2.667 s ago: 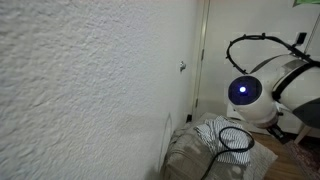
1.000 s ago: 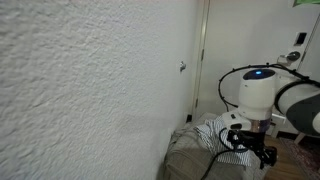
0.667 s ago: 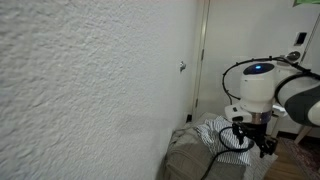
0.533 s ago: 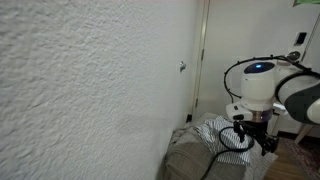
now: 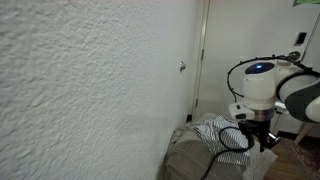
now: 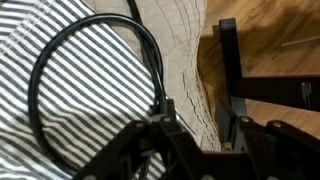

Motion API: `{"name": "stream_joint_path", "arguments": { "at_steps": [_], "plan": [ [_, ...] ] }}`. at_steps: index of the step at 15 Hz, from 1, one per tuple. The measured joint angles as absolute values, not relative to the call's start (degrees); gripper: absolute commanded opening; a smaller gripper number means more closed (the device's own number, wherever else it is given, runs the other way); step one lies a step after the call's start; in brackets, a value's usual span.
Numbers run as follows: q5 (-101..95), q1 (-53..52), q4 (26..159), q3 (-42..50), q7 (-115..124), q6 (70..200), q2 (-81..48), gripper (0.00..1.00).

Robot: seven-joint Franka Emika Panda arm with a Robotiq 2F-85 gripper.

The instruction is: Pull on the cord on the folded blanket

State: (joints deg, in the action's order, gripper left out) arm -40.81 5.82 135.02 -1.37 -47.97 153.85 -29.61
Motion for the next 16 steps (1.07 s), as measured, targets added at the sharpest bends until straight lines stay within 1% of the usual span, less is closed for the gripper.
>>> {"name": "stream_joint_path", "arguments": {
  "at_steps": [2, 3, 4, 5, 6, 7, 8, 9, 10, 11, 12, 13, 15, 16],
  "plan": [
    [-40.8, 5.8, 135.0, -1.4, -48.0, 153.7, -29.7, 0.21],
    [-40.8, 5.7, 135.0, -1.4, -48.0, 153.7, -29.7, 0.28],
    [-40.8, 5.6, 134.9, -1.4, -48.0, 153.7, -29.8, 0.45],
    [-40.8, 5.5, 134.9, -1.4, -48.0, 153.7, -29.8, 0.54],
    [-40.8, 5.4, 134.9, -1.4, -48.2, 153.7, -29.9, 0.62],
    [-40.8, 5.2, 134.9, -1.4, -48.3, 153.7, -30.0, 0.68],
    [-40.8, 5.1, 134.9, -1.4, -48.5, 153.7, -30.1, 0.69],
    [-40.8, 4.9, 134.8, -1.4, -48.6, 153.7, -30.2, 0.68],
    [-40.8, 4.8, 134.8, -1.4, -48.9, 153.7, -30.3, 0.63],
    [-40.9, 4.6, 134.7, -1.4, -49.2, 153.7, -30.5, 0.53],
    [-40.9, 4.5, 134.6, -1.4, -49.2, 153.7, -30.7, 0.47],
    [-40.9, 4.3, 134.4, -1.4, -49.2, 153.7, -30.8, 0.37],
    [-40.9, 4.0, 134.1, -1.4, -49.2, 153.7, -31.0, 0.29],
    [-40.9, 3.9, 133.9, -1.4, -49.2, 153.7, -31.0, 0.28]
  ]
}}
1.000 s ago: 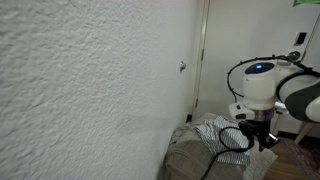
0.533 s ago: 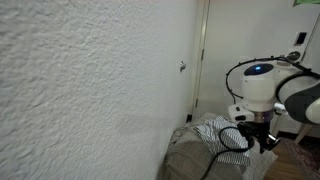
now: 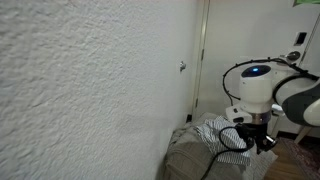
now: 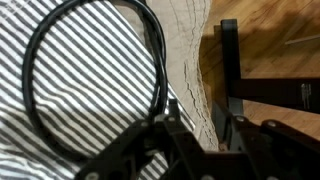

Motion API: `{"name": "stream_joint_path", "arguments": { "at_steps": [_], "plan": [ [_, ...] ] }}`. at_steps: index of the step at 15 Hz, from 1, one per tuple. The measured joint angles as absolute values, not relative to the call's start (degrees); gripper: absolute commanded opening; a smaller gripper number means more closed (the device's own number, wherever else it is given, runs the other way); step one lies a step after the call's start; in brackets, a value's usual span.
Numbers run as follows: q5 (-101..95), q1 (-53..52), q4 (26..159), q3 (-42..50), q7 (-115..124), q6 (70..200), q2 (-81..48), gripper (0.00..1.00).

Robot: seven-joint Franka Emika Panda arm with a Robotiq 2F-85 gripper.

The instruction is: Pull on the cord on the folded blanket

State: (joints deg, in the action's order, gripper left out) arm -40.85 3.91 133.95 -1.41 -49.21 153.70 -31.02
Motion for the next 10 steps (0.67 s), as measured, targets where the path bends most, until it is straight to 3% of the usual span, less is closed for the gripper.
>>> {"name": "stream_joint_path", "arguments": {
  "at_steps": [4, 10],
  "plan": [
    [-40.9, 3.5, 133.2, -1.5, -49.2, 153.7, -31.3, 0.42],
    [-40.9, 2.2, 131.5, -2.0, -49.2, 153.7, -32.5, 0.41]
  ]
}}
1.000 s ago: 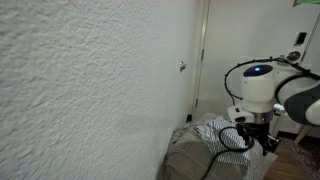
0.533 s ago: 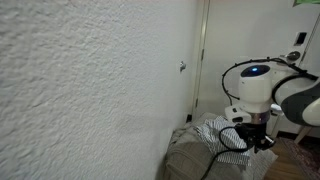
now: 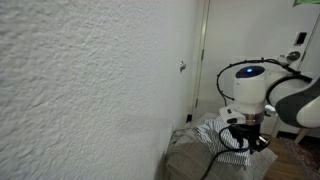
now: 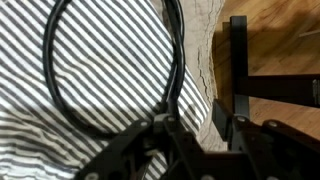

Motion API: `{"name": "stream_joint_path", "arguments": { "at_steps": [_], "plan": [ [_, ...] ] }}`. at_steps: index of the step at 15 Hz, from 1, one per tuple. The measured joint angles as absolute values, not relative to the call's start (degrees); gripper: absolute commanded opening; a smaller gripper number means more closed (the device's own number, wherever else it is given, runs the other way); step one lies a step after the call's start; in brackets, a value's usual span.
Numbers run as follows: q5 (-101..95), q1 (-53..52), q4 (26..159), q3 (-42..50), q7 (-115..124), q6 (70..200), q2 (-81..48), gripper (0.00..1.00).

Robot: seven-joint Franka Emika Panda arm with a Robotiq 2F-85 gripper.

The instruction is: Pull on the cord on the folded blanket

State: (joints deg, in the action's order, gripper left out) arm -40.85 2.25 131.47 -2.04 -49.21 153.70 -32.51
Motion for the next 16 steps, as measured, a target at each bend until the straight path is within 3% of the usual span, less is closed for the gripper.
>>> {"name": "stream_joint_path", "arguments": {
  "at_steps": [4, 9, 16],
  "plan": [
    [-40.9, 1.8, 130.0, -2.4, -49.2, 153.7, -33.9, 0.37],
    [-40.9, 1.5, 128.2, -2.5, -49.2, 153.7, -35.5, 0.42],
    [-40.9, 1.4, 127.0, -2.5, -49.2, 153.7, -36.5, 0.36]
  ]
}}
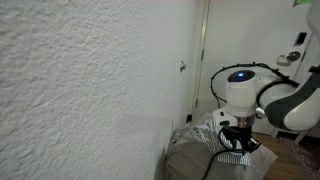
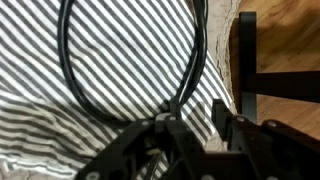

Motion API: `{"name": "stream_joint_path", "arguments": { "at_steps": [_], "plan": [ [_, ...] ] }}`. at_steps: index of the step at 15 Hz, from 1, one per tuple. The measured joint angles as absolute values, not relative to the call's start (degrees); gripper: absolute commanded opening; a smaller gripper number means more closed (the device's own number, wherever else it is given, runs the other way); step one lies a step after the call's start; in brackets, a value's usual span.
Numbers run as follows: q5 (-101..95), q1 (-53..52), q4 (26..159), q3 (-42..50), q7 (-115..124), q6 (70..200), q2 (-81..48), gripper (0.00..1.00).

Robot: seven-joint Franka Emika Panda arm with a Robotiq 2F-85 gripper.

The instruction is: Pull on the cord on the folded blanket

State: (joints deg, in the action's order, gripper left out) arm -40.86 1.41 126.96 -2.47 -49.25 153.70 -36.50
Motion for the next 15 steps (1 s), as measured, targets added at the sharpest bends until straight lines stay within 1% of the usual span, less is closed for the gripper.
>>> {"name": "stream_joint_path", "arguments": {
  "at_steps": [1, 2, 3, 4, 5, 9, 11, 12, 14, 15],
  "plan": [
    [-40.9, 1.4, 127.0, -2.5, -49.2, 153.7, -36.5, 0.3],
    [-41.0, 1.4, 126.9, -2.4, -49.2, 153.7, -36.5, 0.27],
    [-41.1, 1.4, 126.9, -2.4, -49.2, 153.7, -36.4, 0.28],
    [-41.1, 1.4, 126.9, -2.4, -49.2, 153.7, -36.3, 0.25],
    [-41.2, 1.4, 126.9, -2.3, -49.2, 153.7, -36.2, 0.29],
    [-41.2, 1.4, 126.7, -2.1, -49.2, 153.7, -36.2, 0.31],
    [-41.2, 1.4, 126.7, -2.1, -49.2, 153.7, -36.4, 0.27],
    [-41.2, 1.4, 126.7, -2.1, -49.2, 153.7, -36.4, 0.28],
    [-41.2, 1.4, 126.6, -2.1, -49.2, 153.7, -36.4, 0.24],
    [-41.2, 1.4, 126.6, -2.1, -49.2, 153.7, -36.4, 0.24]
  ]
}}
